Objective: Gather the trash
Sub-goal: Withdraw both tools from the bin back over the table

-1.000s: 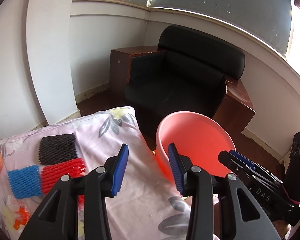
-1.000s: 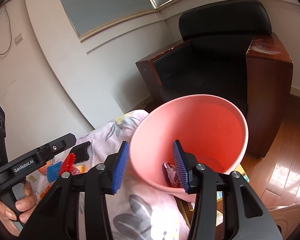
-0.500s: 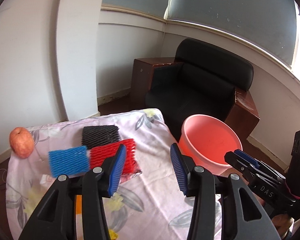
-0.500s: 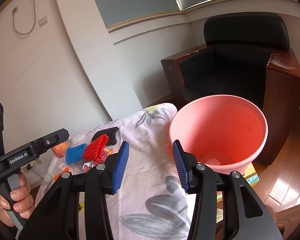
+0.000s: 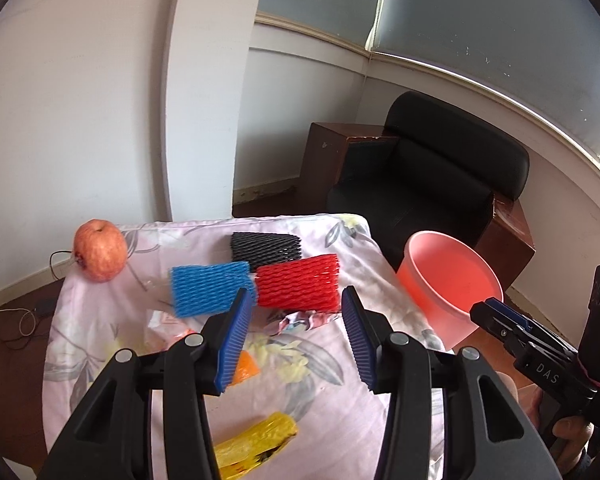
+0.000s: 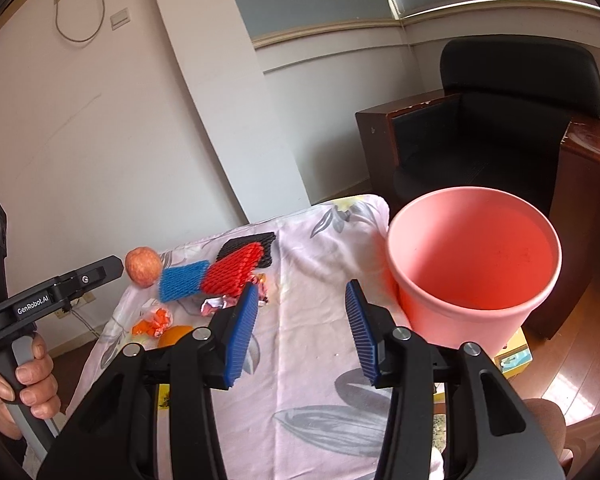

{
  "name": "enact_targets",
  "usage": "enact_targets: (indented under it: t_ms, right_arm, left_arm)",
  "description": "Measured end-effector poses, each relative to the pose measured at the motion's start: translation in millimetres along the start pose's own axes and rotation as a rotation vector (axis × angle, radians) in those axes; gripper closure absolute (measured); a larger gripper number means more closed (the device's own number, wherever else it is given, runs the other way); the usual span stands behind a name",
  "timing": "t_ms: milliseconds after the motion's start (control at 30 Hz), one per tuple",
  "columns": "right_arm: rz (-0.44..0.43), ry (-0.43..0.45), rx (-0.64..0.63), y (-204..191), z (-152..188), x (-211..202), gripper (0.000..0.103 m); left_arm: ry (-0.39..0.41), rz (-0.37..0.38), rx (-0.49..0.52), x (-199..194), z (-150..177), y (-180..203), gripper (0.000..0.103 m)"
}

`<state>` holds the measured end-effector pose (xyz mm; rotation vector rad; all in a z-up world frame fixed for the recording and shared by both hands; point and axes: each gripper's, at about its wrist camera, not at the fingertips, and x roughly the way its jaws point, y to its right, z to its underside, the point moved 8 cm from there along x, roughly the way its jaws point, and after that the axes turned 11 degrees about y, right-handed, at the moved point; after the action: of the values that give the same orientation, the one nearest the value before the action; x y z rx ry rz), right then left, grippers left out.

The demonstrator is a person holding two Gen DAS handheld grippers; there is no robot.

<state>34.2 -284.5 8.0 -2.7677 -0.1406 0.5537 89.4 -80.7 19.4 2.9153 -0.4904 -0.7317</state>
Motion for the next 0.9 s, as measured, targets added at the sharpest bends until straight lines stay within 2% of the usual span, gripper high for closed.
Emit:
enact_targets:
  t_ms: [400,900]
  right_arm:
    - [-0.049,-0.041,-0.013,-25.5,17.8,4.8,0.057]
    - [-0.091,-0.091,-0.02,-46.8,37.9,12.1,0.057]
  left_arm:
    - [-0.022,-0.033,-0.021,-24.0,21.8,-38.6,0.056]
    - [-0.073,-0.005,-0.017,-39.1,58.4,-57.6,0.056]
